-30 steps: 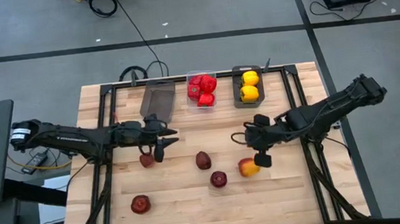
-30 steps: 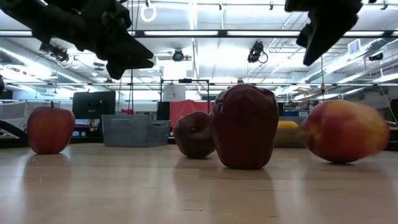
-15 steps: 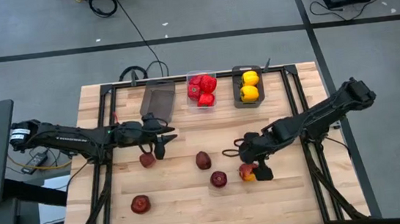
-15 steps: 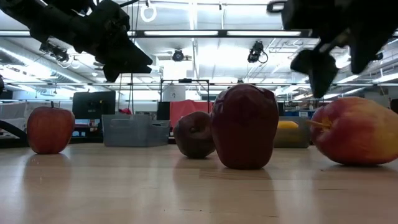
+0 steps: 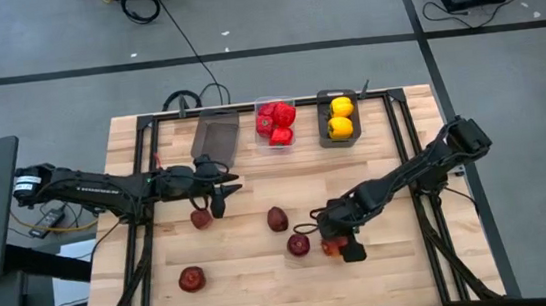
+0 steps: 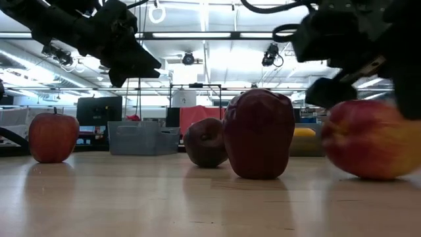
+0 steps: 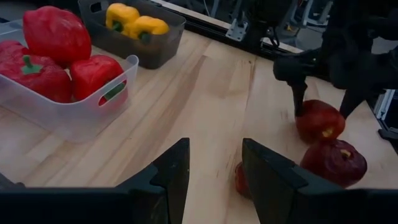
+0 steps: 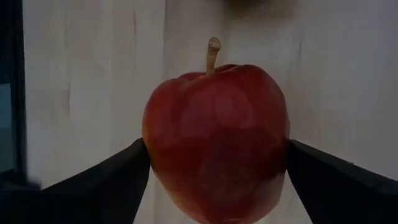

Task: Sort produce into baskets
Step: Put the top right apple into the left black transparent bin

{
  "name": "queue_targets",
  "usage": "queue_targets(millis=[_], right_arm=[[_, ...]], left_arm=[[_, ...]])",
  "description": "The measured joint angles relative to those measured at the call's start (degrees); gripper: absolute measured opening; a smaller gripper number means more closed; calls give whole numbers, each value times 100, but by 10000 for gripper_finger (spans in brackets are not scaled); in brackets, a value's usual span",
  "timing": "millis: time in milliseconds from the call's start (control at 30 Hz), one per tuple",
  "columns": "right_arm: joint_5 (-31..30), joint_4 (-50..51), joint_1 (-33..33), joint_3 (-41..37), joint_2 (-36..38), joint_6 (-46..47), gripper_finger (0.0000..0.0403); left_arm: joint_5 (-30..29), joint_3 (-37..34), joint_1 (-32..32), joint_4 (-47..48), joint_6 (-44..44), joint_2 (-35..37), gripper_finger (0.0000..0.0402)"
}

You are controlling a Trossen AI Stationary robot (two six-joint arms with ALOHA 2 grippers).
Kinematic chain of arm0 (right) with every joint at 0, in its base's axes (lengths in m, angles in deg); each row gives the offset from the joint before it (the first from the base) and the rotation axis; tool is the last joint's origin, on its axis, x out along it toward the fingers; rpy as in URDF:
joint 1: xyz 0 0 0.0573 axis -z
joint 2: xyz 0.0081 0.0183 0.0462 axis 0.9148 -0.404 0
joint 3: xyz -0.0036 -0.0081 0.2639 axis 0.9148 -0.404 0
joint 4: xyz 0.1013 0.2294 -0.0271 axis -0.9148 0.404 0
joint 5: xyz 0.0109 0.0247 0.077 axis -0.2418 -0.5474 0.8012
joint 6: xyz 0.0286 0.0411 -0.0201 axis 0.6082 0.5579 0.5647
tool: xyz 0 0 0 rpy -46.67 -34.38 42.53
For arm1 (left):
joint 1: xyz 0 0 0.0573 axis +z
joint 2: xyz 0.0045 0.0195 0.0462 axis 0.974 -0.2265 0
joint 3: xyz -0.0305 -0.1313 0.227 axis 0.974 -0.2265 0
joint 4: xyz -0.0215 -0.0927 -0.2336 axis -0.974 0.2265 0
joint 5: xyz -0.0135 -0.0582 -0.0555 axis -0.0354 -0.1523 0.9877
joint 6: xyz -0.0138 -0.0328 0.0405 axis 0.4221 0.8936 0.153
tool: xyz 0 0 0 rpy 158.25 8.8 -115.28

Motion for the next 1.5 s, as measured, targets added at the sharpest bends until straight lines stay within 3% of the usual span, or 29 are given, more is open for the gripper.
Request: queue_targets(millis=[167, 333, 433, 667, 833, 1000, 1300, 1500], right_arm=[[-999, -169, 263, -65, 455, -471, 325], [-2296, -460, 598, -48, 1179, -937, 322], [-2659, -1350, 884, -49, 1465, -1372, 330], [-2571, -3950, 1603, -36, 1124, -1993, 329], [-2304, -5122, 1886, -39, 486, -2277, 334], [-2178, -6184, 2026, -39, -8, -2182, 335], [-1901, -6690, 2217, -21, -327, -1953, 337], [-1903, -6745, 2230, -21, -320, -2018, 335]], left_arm=[[15, 0, 0, 6, -1, -2, 152], [-136, 0, 0, 0, -60, -2, 152], [-399, 0, -2, -172, -450, -46, 152], [-674, -2, -2, -1492, -1154, -151, 152], [-727, -1, -2, -2489, -1945, -129, 152], [-733, 0, -2, -2658, -2671, -129, 152], [-417, -2, 6, -2724, -3091, -355, 152], [-532, -2, 20, -2912, -3102, -575, 152]])
